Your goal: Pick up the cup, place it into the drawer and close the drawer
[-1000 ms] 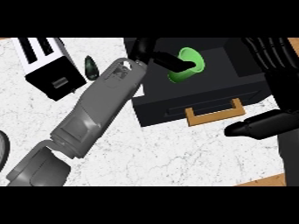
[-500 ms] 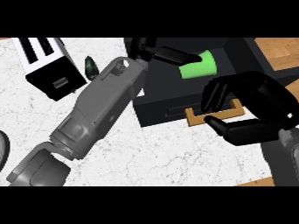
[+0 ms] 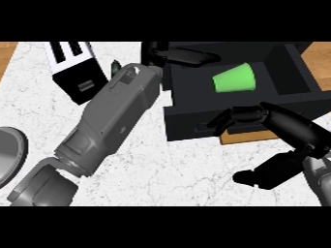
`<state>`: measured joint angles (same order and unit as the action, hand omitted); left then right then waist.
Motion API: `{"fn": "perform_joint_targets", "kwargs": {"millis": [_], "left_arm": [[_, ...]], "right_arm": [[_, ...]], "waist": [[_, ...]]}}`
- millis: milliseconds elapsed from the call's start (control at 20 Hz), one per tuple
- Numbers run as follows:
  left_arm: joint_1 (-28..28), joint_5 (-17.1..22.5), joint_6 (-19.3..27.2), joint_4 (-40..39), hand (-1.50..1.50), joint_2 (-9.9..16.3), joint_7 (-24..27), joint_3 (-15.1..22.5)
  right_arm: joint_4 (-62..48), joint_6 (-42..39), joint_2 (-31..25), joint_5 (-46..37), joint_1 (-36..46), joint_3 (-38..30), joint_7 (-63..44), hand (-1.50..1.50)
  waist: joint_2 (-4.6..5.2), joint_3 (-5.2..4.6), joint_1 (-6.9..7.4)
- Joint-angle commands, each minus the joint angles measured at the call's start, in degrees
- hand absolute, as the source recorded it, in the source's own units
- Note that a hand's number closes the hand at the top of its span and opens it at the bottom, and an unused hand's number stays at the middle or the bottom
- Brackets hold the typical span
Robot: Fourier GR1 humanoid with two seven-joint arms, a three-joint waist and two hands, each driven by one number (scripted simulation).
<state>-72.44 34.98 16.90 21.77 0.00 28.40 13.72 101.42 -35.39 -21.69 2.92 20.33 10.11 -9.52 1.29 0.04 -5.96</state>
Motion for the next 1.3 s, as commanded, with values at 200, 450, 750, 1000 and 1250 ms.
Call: {"fn": "perform_joint_targets", "kwargs": {"millis": [200, 450, 750, 1000, 1250], "left_arm": [[3.47, 2.2, -3.98, 1.59, -1.5, 0.0, 3.42, -1.85], [6.44, 2.31, -5.28, 4.12, -1.5, 1.15, 3.06, -2.14], [11.41, 1.95, -6.03, 8.64, -1.5, 4.01, 3.33, -1.96], [16.57, 3.06, -10.51, 13.02, -1.5, 6.92, 1.84, -2.02], [19.81, 2.5, -11.91, 15.52, -1.5, 7.65, 2.08, -0.94]], "right_arm": [[-9.93, 9.5, 1.1, -21.6, -4.87, 6.15, 7.88, -1.5], [-27.91, 12.45, 2.95, -29.66, 0.46, 11.05, 13.89, -1.5], [-50.4, 17.91, 4.47, -32.82, 10.74, 6.95, 21.85, 1.5], [-60.89, 24.09, 5.33, -32.26, 15.86, 2.61, 31.34, 1.5], [-68.92, 26.49, 3.7, -29.88, 25.87, -4.13, 31.71, 1.5]], "waist": [[-0.77, 0.01, 5.54], [-0.74, 0.04, 8.05], [-0.6, 0.14, 10.82], [-0.37, 0.22, 12.28], [0.3, 0.27, 14.39]]}}
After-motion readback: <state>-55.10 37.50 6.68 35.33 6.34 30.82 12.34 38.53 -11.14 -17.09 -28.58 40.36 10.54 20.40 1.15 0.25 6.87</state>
